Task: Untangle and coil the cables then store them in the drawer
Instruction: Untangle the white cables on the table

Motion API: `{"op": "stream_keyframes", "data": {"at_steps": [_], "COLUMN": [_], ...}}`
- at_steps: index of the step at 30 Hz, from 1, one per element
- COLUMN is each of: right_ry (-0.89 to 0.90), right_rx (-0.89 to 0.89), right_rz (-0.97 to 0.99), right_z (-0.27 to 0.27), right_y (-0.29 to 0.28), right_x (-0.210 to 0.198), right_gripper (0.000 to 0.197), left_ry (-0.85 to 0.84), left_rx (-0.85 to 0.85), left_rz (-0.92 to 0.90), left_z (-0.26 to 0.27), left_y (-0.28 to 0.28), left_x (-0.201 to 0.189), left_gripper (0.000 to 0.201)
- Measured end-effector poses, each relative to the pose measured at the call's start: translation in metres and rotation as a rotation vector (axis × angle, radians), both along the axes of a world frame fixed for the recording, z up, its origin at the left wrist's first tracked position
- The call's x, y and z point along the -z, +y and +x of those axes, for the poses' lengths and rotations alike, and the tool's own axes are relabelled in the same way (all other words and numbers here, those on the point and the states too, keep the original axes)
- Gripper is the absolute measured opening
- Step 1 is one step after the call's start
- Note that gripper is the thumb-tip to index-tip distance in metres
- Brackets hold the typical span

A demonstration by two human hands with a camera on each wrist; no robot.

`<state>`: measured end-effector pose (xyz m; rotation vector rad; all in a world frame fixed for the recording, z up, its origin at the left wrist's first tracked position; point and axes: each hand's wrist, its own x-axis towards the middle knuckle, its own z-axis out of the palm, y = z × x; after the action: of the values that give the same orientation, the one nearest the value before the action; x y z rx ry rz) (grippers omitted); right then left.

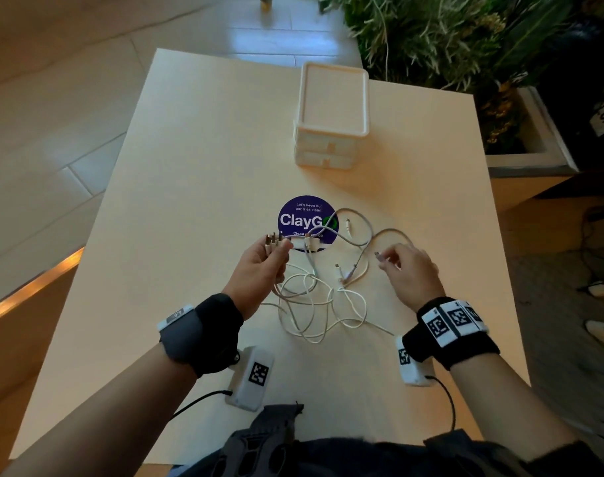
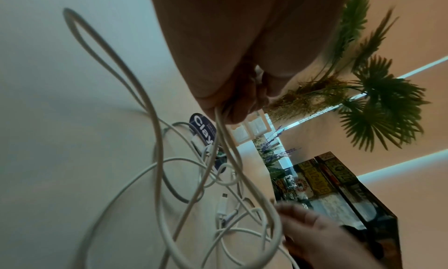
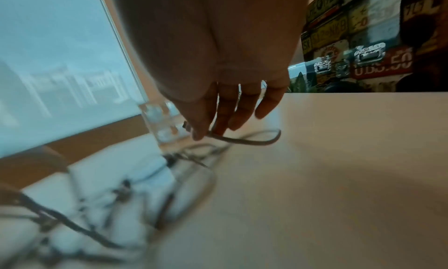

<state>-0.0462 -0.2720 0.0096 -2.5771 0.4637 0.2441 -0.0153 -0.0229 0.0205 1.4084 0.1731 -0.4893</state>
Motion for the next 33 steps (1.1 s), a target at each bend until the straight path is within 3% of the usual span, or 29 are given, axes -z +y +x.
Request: {"op": "stream_keyframes", "data": {"at_steps": [3,7,12,16,21,24,26,29,33], "right_ry": [-0.234,-0.290,-0.319,-0.386,-0.356,-0.157,-0.087,0.021,0.117], "right_rx": [0.053,0.024,0.048,0.075,0.125,-0.067,-0.157,-0.181,-0.362], "right_rz": [0.424,0.733,0.783,0.754,0.700,0.907,0.942,0.967,0.720], "right_z": [0.004,0.002,-0.002,-0.006,-0.006,-0.011,-0.014,-0.012,-0.013], "right_y": [0.040,0.094,0.117,0.123,0.121,0.123,0.122,0.115,0.107], "right_x": [-0.042,-0.072,-0.070,-0.071,-0.069,-0.071,-0.068,-0.070,-0.070], "right_gripper": [0.006,0.011,0.004,0.006,0.039,0.060,0.069,0.052,0.010], "left_ry": [0.020,0.046,0.026,0.009,-0.004,-0.031,-0.042,-0.006,0.010], "left_rx": [0.042,0.018,0.019,0.033,0.049,-0.031,-0.073,-0.140,-0.214], "left_rz": [-0.063,-0.164,-0.187,-0.126,-0.201,-0.232,-0.239,-0.346,-0.427], "left_z": [-0.004,-0.009,-0.012,-0.016,-0.016,-0.016,-0.012,0.000,0.022], "left_y": [-0.007,-0.017,-0.020,-0.021,-0.021,-0.022,-0.019,-0.008,0.019], "left_x": [-0.011,-0.026,-0.038,-0.042,-0.048,-0.052,-0.054,-0.057,-0.066], "left_gripper": [0.015,0.007,0.023,0.022,0.020,0.020,0.021,0.022,0.027]}}
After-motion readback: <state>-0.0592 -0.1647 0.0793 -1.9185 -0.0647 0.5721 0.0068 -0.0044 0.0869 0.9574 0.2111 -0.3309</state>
